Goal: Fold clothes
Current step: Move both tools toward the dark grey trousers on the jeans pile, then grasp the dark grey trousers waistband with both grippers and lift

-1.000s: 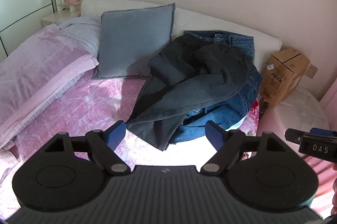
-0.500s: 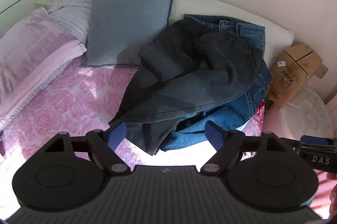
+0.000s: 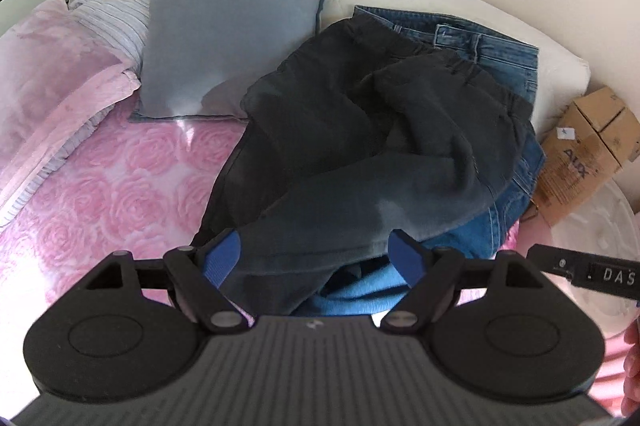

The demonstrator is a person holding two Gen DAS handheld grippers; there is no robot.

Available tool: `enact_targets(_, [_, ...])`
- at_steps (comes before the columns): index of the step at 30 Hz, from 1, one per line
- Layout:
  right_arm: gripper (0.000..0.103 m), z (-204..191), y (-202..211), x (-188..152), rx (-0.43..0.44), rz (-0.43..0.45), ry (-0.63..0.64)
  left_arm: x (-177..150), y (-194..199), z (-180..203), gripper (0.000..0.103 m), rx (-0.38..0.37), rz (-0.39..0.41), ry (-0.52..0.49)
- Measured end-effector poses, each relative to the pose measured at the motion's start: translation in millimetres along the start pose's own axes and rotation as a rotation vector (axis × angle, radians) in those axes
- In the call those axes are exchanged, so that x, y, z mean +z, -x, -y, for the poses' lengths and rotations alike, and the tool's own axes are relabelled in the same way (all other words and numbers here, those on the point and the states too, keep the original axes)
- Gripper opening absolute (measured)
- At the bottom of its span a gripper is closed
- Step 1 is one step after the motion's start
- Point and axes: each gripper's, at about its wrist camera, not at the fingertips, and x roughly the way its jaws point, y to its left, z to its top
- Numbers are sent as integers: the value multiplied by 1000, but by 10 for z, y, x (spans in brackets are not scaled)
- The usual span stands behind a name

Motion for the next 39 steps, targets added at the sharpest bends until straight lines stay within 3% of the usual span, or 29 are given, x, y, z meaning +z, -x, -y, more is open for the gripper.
enact_targets(13, [70, 98, -617, 583, -25, -25, 13, 341, -572, 92, 79, 12, -47, 13])
enact_targets(25, [70, 225, -1084, 809, -29, -83, -2, 471, -986, 15, 79, 30, -93, 31])
enact_targets(30, [70, 475, -1267, 791, -12, -109, -110, 451, -1160, -112, 79, 35, -113, 83])
enact_targets(34, [70, 747, -1420, 761, 55, -134, -283, 353, -1285, -214, 79, 43, -146, 140])
enact_targets(39, [70, 1016, -1521, 665, 156, -154, -493, 47, -1315, -530, 79, 30, -196, 322])
